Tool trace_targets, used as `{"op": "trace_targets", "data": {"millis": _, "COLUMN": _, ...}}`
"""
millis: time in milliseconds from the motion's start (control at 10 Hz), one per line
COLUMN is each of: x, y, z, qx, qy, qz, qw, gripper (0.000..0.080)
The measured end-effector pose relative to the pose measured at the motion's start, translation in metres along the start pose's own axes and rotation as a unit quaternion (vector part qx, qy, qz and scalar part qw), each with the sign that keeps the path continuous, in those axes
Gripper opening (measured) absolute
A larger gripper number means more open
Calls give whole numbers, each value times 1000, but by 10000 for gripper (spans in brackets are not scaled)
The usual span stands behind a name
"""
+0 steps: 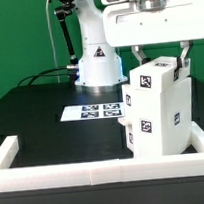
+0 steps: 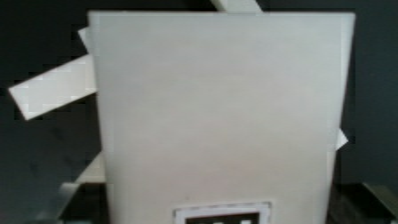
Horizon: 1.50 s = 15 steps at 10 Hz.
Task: Assemble cabinet
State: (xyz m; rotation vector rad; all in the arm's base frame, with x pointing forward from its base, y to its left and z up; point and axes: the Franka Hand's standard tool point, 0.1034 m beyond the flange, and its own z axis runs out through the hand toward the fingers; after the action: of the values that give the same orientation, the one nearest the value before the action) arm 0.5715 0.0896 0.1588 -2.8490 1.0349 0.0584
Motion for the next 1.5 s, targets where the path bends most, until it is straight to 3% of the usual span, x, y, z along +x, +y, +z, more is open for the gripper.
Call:
{"op": "trace_targets", "data": {"millis": 400, "x": -12, "y": -12, "z": 3, "qx": 6, "qy": 5, "qz": 165, "qw": 986, "gripper": 560}}
{"op": "trace_targets", "data": {"millis": 700, "x": -18, "y": -18, "z": 4, "qx": 7, "qy": 4, "qz": 279, "qw": 960, "gripper": 560}}
{"op": "trace_targets", "data": {"millis": 900, "x": -20, "y": -22, "z": 4, "qx": 13, "qy": 4, "qz": 346, "qw": 938, "gripper": 560}}
{"op": "trace_targets", "data": {"millis": 1300, "x": -22, "y": -25, "z": 4, "qx": 20, "qy": -4, "qz": 413, "qw": 911, "gripper": 560}}
{"op": "trace_targets", "data": {"millis": 1500, "x": -24, "y": -28, "z": 4, "qx": 28, "qy": -8, "qz": 485, "qw": 874, "gripper": 560}}
